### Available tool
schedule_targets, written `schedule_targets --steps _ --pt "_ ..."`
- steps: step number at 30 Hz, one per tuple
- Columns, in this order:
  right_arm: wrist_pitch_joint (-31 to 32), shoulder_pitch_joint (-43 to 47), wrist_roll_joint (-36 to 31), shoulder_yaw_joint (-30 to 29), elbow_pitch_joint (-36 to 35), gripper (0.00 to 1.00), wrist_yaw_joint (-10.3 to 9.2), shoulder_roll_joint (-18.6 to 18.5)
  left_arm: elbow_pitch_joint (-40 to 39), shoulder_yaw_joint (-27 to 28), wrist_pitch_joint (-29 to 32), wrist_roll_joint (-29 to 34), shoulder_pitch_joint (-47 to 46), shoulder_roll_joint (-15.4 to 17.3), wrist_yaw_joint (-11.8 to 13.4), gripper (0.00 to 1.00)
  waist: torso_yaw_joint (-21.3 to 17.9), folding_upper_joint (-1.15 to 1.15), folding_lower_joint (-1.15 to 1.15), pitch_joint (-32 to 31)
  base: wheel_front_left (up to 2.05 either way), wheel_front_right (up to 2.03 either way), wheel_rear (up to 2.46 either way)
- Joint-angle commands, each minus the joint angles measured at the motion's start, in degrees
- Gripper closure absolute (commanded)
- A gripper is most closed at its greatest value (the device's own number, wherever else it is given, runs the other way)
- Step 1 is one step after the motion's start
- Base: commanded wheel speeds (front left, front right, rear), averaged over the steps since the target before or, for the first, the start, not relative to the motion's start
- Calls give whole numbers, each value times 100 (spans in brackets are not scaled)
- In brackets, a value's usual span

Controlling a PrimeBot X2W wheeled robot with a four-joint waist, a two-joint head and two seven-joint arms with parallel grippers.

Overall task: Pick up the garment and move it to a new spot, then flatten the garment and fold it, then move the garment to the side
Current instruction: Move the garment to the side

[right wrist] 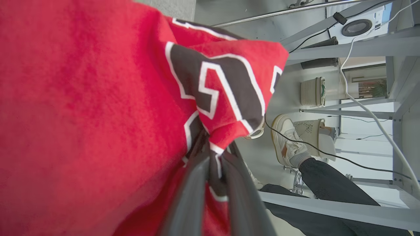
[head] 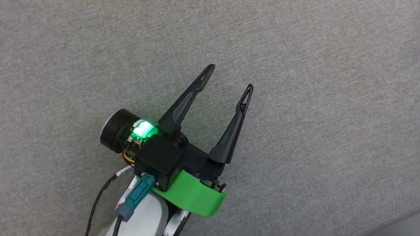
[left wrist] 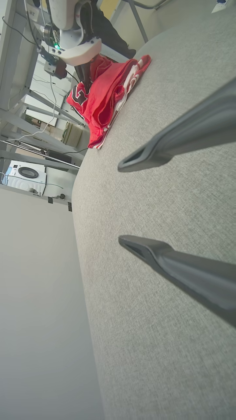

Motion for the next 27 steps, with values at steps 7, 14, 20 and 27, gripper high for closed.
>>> schedule_targets --steps 7,14,20,27 --pt "-482 -130 -472 -435 298 0 -11 255 179 5 -38 -69 -25 -21 30 0 145 -1 -1 -336 0 0 0" --pt "-861 -40 -423 -442 162 0 -11 489 555 192 -94 -301 257 -244 42 0 290 -1 -1 -1103 0 0 0" --pt "-1001 265 163 -334 -585 0 -11 851 700 774 -99 -464 754 -455 44 0 485 -1 -1 -1866 0 0 0" --pt "-892 916 960 -452 -1893 0 -11 1364 814 1448 -100 -464 1322 -667 21 0 820 -1 -1 -2513 0 0 0"
